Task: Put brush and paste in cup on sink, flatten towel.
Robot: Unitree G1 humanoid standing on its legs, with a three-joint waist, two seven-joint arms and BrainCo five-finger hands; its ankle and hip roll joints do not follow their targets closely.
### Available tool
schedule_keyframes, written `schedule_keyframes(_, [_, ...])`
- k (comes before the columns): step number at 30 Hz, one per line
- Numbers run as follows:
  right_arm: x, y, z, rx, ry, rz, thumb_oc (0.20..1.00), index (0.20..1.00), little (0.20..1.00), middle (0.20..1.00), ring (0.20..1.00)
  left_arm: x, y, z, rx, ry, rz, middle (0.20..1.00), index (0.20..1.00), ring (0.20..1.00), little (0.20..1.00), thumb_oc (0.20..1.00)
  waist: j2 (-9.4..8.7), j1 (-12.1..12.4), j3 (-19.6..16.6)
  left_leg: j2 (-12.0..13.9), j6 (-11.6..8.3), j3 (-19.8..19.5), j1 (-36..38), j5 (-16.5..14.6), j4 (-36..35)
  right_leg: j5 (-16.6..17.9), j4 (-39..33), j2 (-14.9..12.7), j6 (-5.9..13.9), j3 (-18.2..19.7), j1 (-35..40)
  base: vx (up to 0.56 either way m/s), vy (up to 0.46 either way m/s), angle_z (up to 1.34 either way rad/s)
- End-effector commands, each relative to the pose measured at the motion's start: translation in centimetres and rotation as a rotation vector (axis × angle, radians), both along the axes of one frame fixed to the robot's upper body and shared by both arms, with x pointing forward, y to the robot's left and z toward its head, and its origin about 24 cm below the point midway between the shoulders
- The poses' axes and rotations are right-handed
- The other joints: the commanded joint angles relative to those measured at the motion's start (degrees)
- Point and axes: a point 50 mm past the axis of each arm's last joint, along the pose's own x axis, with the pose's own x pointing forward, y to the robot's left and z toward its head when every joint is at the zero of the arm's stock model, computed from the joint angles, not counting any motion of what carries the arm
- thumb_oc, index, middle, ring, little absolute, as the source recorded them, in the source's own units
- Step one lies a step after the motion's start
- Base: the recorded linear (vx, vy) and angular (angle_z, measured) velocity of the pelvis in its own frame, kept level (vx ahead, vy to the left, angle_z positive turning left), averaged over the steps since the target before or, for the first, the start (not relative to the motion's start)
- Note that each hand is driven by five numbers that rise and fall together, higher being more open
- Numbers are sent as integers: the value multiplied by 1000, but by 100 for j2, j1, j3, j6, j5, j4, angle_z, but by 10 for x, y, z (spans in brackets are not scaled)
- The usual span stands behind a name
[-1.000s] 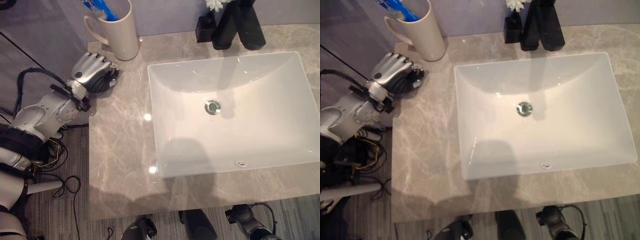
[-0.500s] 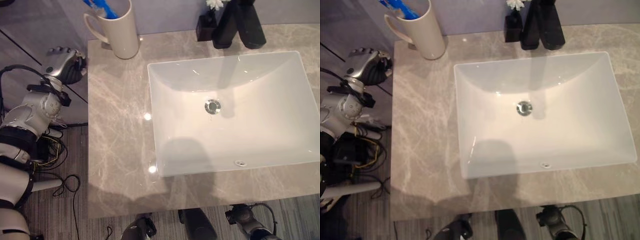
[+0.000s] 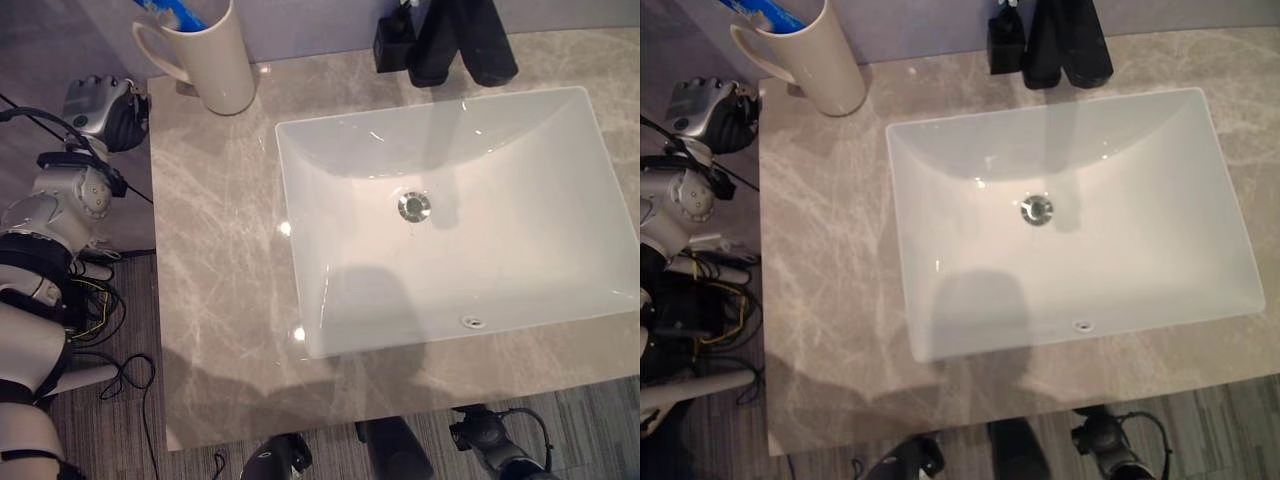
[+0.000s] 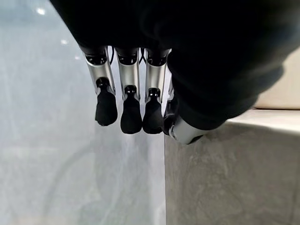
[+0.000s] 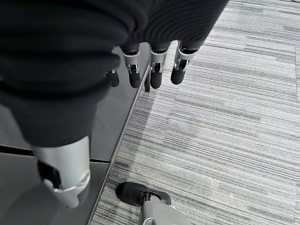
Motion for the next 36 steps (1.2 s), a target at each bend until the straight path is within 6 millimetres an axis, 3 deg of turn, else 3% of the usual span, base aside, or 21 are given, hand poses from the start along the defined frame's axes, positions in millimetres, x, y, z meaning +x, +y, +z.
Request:
schedule_keyframes(1, [-3,-6,0,-29,0,-17,1000,1000,1000,1000,1000,-10,-10,63,59,-227,-19,200,200,200,200,200,-32,2,25,213,-414,-278,655,-1,32,103,-2,-145,584,15,309,0,0,0])
schedule_keyframes(13, [0,2,-1,-41,24,78,1000,1000,1000,1000,1000,-21,-11,75,75,-302,-52,200,200,200,200,200,24,106,-42,170,-392,-404,634,-29,32,64,-2,-200,568,-143,379,-2,0,0])
schedule_keyframes(23, [-6,-1,-3,-28,27,22,1000,1000,1000,1000,1000,-13,-22,64,32,-262,-93,200,200,200,200,200,33,55,31,170,-393,-383,551,-9,32,111,-2,-183,570,-125,289,-10,-4,0])
schedule_keyframes(36, [-19,-9,-8,-25,63,-34,1000,1000,1000,1000,1000,0,-26,66,33,-213,-50,200,200,200,200,200,5,-57,-24,248,-439,-204,650,57,32,104,-2,-46,547,55,233,24,-20,-5])
